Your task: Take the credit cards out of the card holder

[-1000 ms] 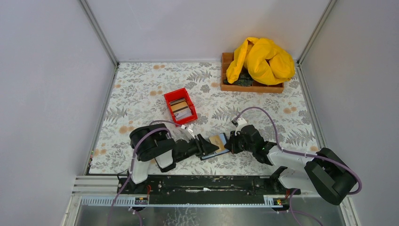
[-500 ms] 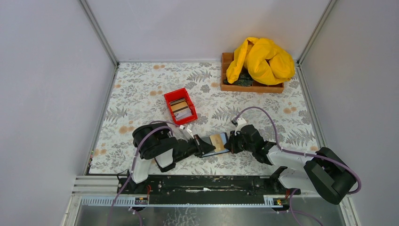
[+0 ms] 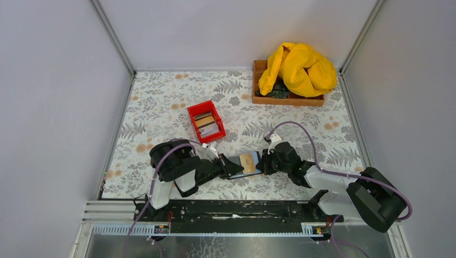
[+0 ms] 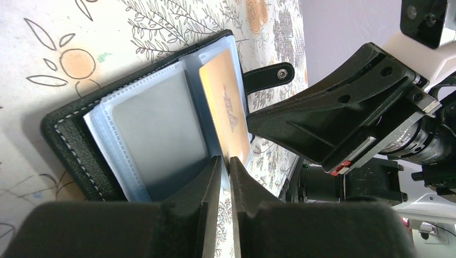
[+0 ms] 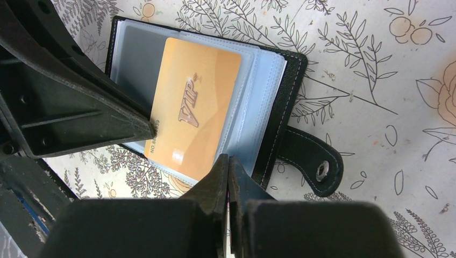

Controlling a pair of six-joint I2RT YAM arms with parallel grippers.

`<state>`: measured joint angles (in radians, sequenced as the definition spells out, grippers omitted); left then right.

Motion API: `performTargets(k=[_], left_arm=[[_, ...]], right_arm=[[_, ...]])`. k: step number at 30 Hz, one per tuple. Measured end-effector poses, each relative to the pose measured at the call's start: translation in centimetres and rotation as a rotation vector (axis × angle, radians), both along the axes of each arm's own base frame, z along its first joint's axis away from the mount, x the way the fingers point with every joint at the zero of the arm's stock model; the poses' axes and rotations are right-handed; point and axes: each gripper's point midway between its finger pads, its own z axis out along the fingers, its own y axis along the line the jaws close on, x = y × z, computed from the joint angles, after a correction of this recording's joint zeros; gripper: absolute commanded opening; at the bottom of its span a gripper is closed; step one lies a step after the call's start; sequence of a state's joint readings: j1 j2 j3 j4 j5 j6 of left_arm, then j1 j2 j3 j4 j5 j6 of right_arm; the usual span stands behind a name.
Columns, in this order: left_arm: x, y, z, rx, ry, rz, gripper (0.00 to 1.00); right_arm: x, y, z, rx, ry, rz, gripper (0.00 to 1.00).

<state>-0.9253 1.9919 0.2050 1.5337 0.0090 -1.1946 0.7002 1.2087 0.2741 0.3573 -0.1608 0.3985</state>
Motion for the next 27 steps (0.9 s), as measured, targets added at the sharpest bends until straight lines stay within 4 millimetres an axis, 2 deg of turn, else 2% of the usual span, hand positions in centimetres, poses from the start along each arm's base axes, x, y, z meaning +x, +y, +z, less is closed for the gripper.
performTargets(k=[7,12,14,15,24,27], left_arm=[[0.0,0.3,0.0,0.001,0.001,0.005,0.22],[0.0,0.3,0.0,0.002,0.001,0.005,0.12],[0.0,0.3,0.0,0.002,0.002,0.005,0.02],[0.0,0.3,0.0,0.002,0.002,0.005,0.0],[0.2,0.5,0.0,-0.001,0.008,0.005,0.0],[0.2,1.2,-0.2,0.007,0.016,0.009,0.0]], right_arm=[[0.0,0.0,0.0,0.0,0.0,0.0,0.0],[0.0,0.0,0.0,0.0,0.0,0.0,0.0],[0.0,0.0,0.0,0.0,0.0,-0.001,0.0],[0.0,0.0,0.0,-0.001,0.001,0.0,0.0],[0.1,0.0,0.0,-0.001,0.002,-0.001,0.0],[0.1,0.0,0.0,-0.001,0.002,-0.001,0.0]])
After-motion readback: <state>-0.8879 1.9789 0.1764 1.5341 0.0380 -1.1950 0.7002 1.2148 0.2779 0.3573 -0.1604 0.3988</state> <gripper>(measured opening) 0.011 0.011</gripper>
